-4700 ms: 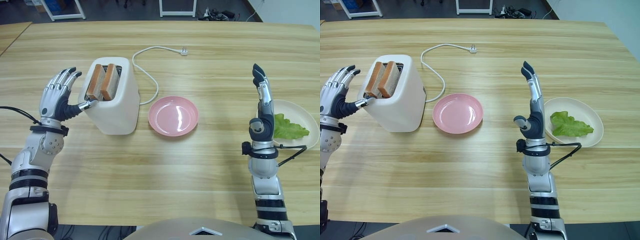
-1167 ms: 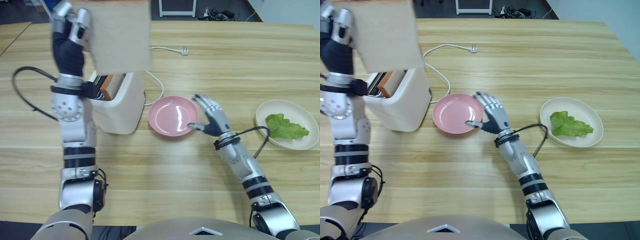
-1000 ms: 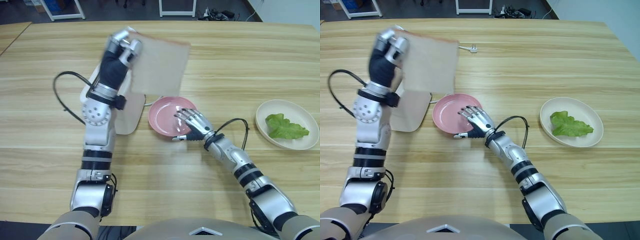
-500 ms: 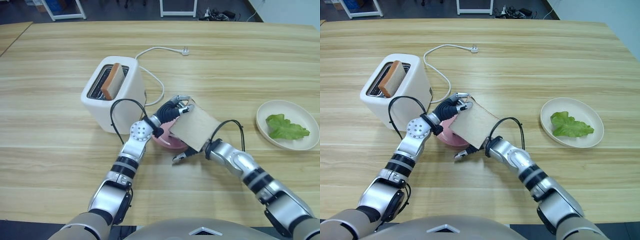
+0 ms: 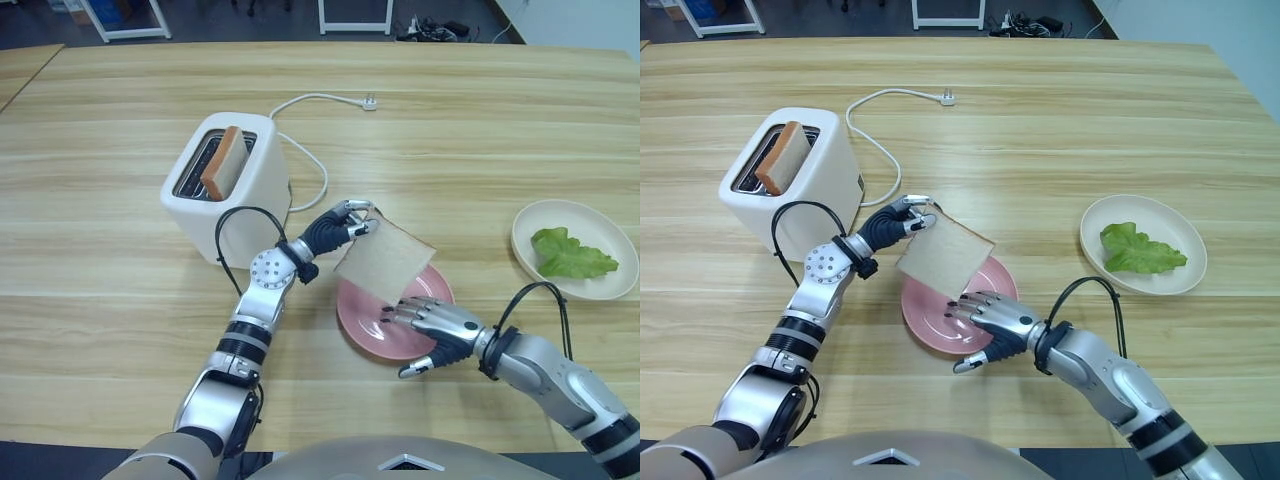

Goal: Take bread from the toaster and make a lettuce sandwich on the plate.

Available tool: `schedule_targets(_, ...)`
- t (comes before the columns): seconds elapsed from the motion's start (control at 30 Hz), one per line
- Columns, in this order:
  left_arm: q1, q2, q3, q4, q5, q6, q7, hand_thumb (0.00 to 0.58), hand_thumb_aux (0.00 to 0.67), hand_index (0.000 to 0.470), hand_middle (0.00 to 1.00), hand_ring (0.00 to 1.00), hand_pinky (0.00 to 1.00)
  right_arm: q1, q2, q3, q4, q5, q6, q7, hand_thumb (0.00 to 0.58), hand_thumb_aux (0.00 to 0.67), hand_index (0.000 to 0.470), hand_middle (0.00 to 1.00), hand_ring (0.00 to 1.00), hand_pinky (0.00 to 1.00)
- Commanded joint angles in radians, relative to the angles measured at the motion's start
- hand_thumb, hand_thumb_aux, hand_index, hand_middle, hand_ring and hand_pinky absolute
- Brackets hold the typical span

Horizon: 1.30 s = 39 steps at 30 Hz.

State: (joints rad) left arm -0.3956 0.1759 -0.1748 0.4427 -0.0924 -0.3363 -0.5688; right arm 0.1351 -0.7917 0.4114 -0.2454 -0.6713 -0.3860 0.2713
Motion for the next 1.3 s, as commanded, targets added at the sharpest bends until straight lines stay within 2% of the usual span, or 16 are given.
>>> schedule_targets(0.03,0.030,0.020,0.026,-0.058,-0.047,0.038,-0.051,0.580,0.670,0.470,1.00,1.00,1.00,0.020,0.009,-0.094,-0.054,0.096,-0.045,-0.024,0.000,0.000,0.000,0.00,0.00,0.00)
schedule_targets(0.17,0.038,0.029,0.029,-0.069,-0.041,0.043,-0.067,0.580,0.670,0.470,1.00,1.00,1.00,0.034,0.032,-0.169,-0.084,0.156,-0.069,-0.048,0.000,0.000,0.000,0.00,0.00,0.00)
schedule_targets(0.37,0.069,0.032,-0.015,-0.096,-0.018,0.017,-0.113,0.580,0.670,0.470,1.00,1.00,1.00,0.066,0.036,-0.310,-0.060,0.150,-0.047,-0.087,0.000,0.000,0.000,0.00,0.00,0.00)
schedule_targets(0.6,0.078,0.048,-0.127,-0.046,0.190,-0.108,-0.056,0.580,0.670,0.470,1.00,1.00,1.00,0.050,0.026,-0.478,0.151,0.093,0.034,-0.196,0.000,0.000,0.000,0.00,0.00,0.00)
schedule_targets(0.9,0.058,0.059,-0.172,-0.003,0.297,-0.173,-0.003,0.580,0.670,0.470,1.00,1.00,1.00,-0.068,0.025,-0.525,0.425,-0.008,0.171,-0.392,0.000,0.000,0.000,0.00,0.00,0.00)
schedule_targets(1.07,0.020,0.093,-0.187,0.035,0.479,-0.193,0.172,0.580,0.670,0.470,1.00,1.00,1.00,-0.110,0.010,-0.530,0.529,-0.039,0.234,-0.478,0.000,0.000,0.000,0.00,0.00,0.00)
schedule_targets(1.1,0.019,0.101,-0.188,0.025,0.514,-0.197,0.209,0.539,0.491,0.345,1.00,1.00,1.00,-0.124,0.004,-0.529,0.565,-0.049,0.255,-0.501,0.000,0.000,0.000,0.00,0.00,0.00)
schedule_targets(1.13,0.022,0.108,-0.189,0.009,0.541,-0.199,0.237,0.460,0.365,0.256,0.96,0.96,0.96,-0.137,-0.002,-0.524,0.601,-0.058,0.271,-0.520,0.000,0.000,0.000,0.00,0.00,0.00)
schedule_targets(1.2,0.028,0.125,-0.198,-0.027,0.588,-0.202,0.273,0.346,0.244,0.171,0.93,0.93,0.93,-0.166,-0.010,-0.506,0.673,-0.075,0.299,-0.551,0.000,0.000,0.000,0.00,0.00,0.00)
schedule_targets(1.23,0.030,0.132,-0.200,-0.039,0.605,-0.203,0.286,0.179,0.113,0.079,0.91,0.91,0.91,-0.177,-0.012,-0.495,0.696,-0.082,0.310,-0.563,0.000,0.000,0.000,0.00,0.00,0.00)
schedule_targets(1.27,0.031,0.140,-0.202,-0.051,0.625,-0.201,0.303,0.075,0.045,0.031,0.89,0.89,0.89,-0.190,-0.012,-0.484,0.717,-0.086,0.317,-0.573,0.000,0.000,0.000,0.00,0.00,0.00)
schedule_targets(1.3,0.030,0.148,-0.203,-0.061,0.643,-0.199,0.316,0.000,0.000,0.000,0.83,0.83,0.83,-0.204,-0.012,-0.470,0.738,-0.095,0.327,-0.583,0.000,0.000,0.000,0.00,0.00,0.00)
